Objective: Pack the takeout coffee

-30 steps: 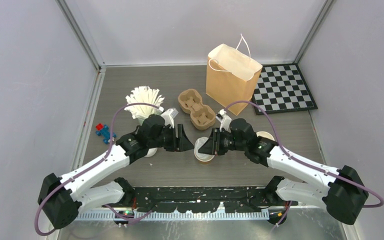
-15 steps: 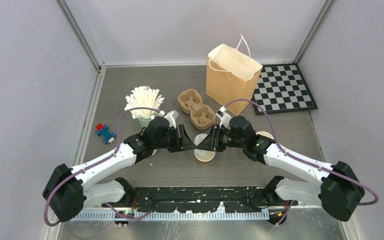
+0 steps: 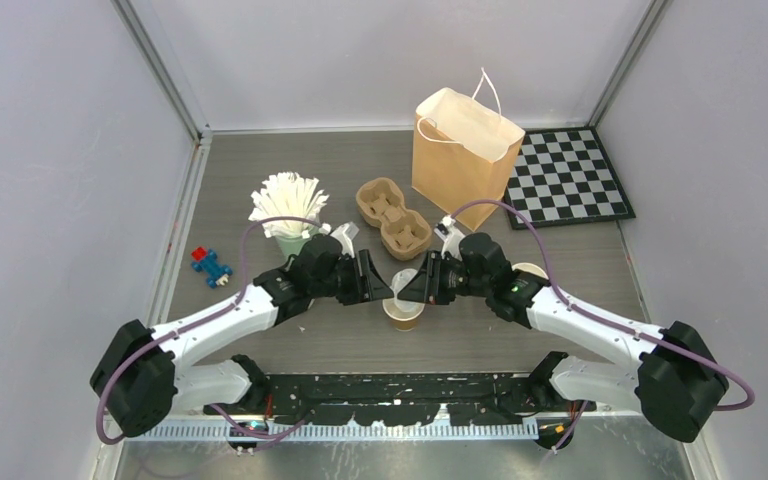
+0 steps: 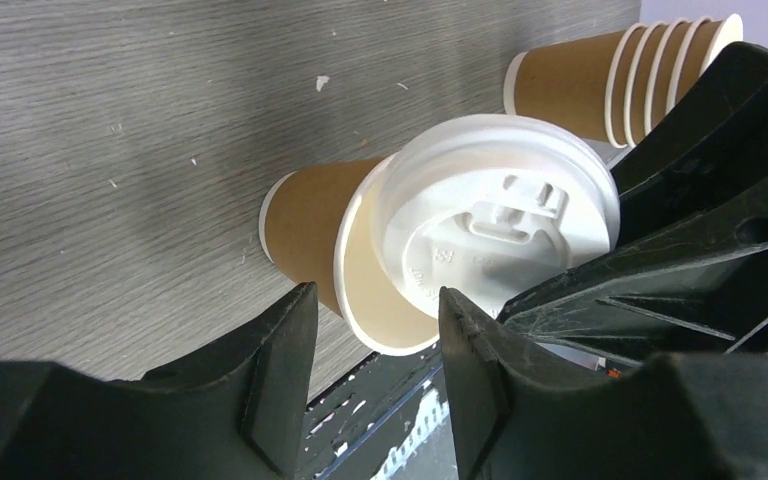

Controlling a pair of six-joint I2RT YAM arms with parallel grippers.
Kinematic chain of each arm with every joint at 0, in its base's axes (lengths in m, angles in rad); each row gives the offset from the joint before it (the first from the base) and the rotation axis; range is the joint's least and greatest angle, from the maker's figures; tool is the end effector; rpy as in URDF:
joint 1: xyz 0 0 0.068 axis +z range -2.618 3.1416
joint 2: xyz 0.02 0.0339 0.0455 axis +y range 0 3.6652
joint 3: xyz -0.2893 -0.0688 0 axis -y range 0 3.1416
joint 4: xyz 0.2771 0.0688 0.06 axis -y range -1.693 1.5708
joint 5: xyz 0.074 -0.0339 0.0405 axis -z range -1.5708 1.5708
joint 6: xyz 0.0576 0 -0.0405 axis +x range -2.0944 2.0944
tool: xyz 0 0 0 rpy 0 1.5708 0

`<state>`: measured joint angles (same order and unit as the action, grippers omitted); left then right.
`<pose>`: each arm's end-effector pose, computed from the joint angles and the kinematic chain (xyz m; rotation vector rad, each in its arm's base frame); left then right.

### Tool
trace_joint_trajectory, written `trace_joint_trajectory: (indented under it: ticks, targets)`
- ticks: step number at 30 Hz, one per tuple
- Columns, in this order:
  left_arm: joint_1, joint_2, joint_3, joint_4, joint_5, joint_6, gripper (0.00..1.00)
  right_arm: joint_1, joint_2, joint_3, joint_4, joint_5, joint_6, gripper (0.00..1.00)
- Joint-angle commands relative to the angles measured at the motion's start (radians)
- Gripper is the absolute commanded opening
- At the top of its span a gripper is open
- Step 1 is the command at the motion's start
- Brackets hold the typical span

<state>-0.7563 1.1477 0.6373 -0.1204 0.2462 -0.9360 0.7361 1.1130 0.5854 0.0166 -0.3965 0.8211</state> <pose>0.1920 -0.2004 0.2177 -0.0665 2.4564 -1.1339 0.1871 0.1995 0.2232 -0.1744 2.3327 1.2880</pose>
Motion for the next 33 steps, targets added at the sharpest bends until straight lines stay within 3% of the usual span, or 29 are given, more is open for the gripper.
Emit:
trace_joint_trajectory:
  ticks: [1,10,23,25,30,33]
  targets:
    - [-0.002,0.013,0.019,0.017,0.001,0.015,0.49,-0.008,-0.029,-0.004,-0.050,0.037,-0.021,0.31]
    - [-0.002,0.025,0.015,0.019,0.029,0.025,0.49,-0.010,-0.090,0.002,-0.183,0.100,-0.030,0.38]
    - [-0.002,0.052,0.003,0.044,0.075,0.021,0.43,-0.010,-0.124,0.054,-0.327,0.188,-0.062,0.41]
    - [-0.002,0.055,-0.002,0.058,0.089,0.015,0.42,-0.010,-0.124,0.050,-0.322,0.193,-0.060,0.40]
    - [-0.002,0.036,-0.018,0.107,0.111,-0.009,0.42,-0.010,-0.135,0.044,-0.272,0.132,-0.036,0.24]
    - [-0.002,0.015,-0.022,0.102,0.094,-0.020,0.45,-0.009,-0.162,0.042,-0.231,0.109,-0.008,0.22]
